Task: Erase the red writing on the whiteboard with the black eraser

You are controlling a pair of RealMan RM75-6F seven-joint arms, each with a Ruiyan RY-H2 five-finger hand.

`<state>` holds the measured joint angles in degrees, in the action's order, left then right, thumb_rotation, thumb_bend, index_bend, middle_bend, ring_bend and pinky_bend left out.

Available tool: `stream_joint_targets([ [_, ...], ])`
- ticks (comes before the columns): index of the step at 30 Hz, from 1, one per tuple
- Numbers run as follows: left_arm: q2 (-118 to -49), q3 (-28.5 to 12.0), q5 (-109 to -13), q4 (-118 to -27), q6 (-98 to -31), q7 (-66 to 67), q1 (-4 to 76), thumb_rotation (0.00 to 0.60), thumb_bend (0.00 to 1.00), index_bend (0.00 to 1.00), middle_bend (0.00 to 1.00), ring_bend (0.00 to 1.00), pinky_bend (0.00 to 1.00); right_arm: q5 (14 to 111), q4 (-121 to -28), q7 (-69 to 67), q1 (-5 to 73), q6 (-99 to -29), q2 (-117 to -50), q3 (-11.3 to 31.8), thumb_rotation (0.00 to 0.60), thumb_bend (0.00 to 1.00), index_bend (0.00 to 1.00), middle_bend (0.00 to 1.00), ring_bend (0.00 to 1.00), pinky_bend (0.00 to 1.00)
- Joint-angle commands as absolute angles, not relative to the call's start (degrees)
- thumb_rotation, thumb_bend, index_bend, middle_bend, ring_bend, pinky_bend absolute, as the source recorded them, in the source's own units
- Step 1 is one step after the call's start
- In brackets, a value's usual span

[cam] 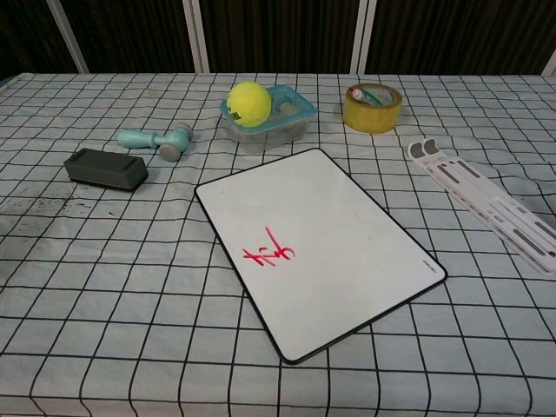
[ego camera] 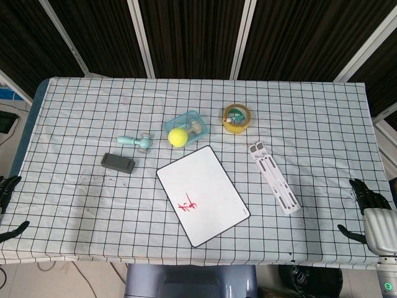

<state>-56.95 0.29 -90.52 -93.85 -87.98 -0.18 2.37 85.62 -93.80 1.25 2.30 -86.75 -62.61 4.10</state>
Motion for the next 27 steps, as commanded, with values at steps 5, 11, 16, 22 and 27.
stream_joint_targets([
  [5, -56.93, 0.27, -90.46, -93.77, -87.89, -0.11, 2.40, 0.600, 0.14, 0.01, 0.08, 0.00, 0.02, 85.56, -93.91, 1.34, 2.36, -86.67, -62.58, 4.14, 0.600, 0.07, 0.06, 0.09, 0.19, 0.21],
  [11, -56.95, 0.27, -90.44, -93.84, -87.92, -0.10, 2.38, 0.600, 0.14, 0.01, 0.08, 0.00, 0.02, 85.56, -93.94, 1.29, 2.33, -86.73, -62.53, 4.14, 0.600, 0.07, 0.06, 0.09, 0.19, 0.21],
  [16, -57.03, 0.21, -90.32, -93.89, -87.89, 0.08, 2.40, 0.600, 0.14, 0.01, 0.08, 0.00, 0.02, 85.49, -93.92, 1.27, 2.34, -86.65, -62.53, 4.14, 0.600, 0.07, 0.06, 0.09, 0.20, 0.21],
  [22, -56.97, 0.23, -90.38, -93.86, -87.89, -0.06, 2.41, 0.600, 0.14, 0.01, 0.08, 0.00, 0.02, 85.50, -93.94, 1.17, 2.30, -86.66, -62.52, 4.09, 0.600, 0.07, 0.06, 0.09, 0.19, 0.21],
  [27, -57.14, 0.09, -89.98, -93.92, -87.62, 0.29, 2.51, 0.600, 0.14, 0.01, 0.08, 0.00, 0.02, 85.40, -93.93, 1.19, 2.28, -86.63, -62.58, 4.10, 0.600, 0.07, 0.06, 0.09, 0.20, 0.21],
])
